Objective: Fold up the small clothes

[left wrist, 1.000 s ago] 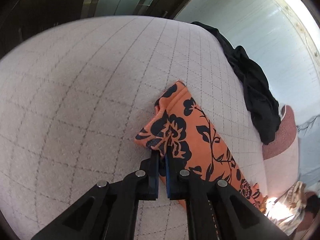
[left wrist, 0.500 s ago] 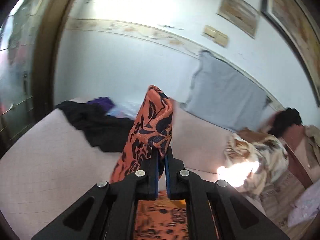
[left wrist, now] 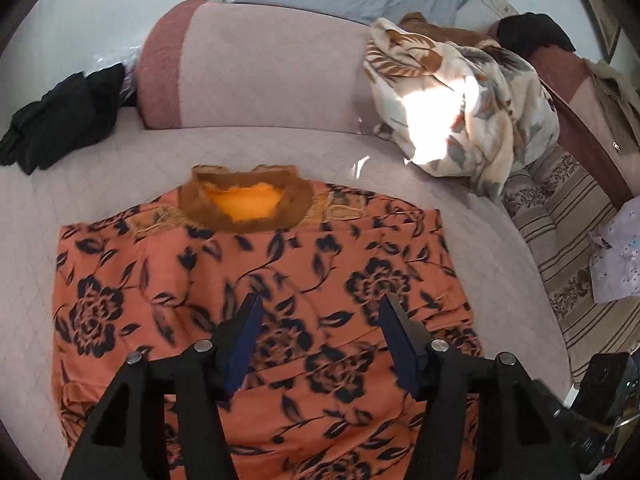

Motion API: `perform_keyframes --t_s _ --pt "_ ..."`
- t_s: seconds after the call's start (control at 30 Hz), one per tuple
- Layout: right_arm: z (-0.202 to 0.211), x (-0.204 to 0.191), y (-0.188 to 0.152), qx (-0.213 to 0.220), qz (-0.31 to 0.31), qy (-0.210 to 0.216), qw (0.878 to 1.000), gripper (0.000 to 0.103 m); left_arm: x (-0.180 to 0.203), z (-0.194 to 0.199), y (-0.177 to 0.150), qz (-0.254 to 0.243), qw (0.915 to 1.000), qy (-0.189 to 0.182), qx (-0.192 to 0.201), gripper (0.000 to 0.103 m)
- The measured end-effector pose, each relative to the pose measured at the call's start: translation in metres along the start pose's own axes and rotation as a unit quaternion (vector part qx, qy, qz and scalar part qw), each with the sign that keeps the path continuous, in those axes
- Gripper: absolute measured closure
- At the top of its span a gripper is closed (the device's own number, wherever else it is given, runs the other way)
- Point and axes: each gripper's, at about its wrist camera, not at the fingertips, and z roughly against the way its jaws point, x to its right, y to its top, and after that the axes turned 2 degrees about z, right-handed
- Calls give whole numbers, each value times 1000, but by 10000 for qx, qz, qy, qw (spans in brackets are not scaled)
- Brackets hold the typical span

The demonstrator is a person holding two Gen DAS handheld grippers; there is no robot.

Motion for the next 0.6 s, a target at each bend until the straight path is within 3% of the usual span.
perform_keyframes --t_s 0.2,0.3,0.47,0.6 --pt "-6 -6 -3 -120 94 -17 9999 13 -121 65 -22 749 9919 809 623 34" --pt "-11 -4 -1 -253 -192 27 9995 13 -175 69 -42 1112 9850 1168 613 34" --pt "-49 -12 28 -539 -822 682 9928 12 -220 51 -64 1727 9794 903 526 34" --pt "-84 1 50 -481 -1208 63 9915 12 -225 51 -72 1753 9801 697 613 34"
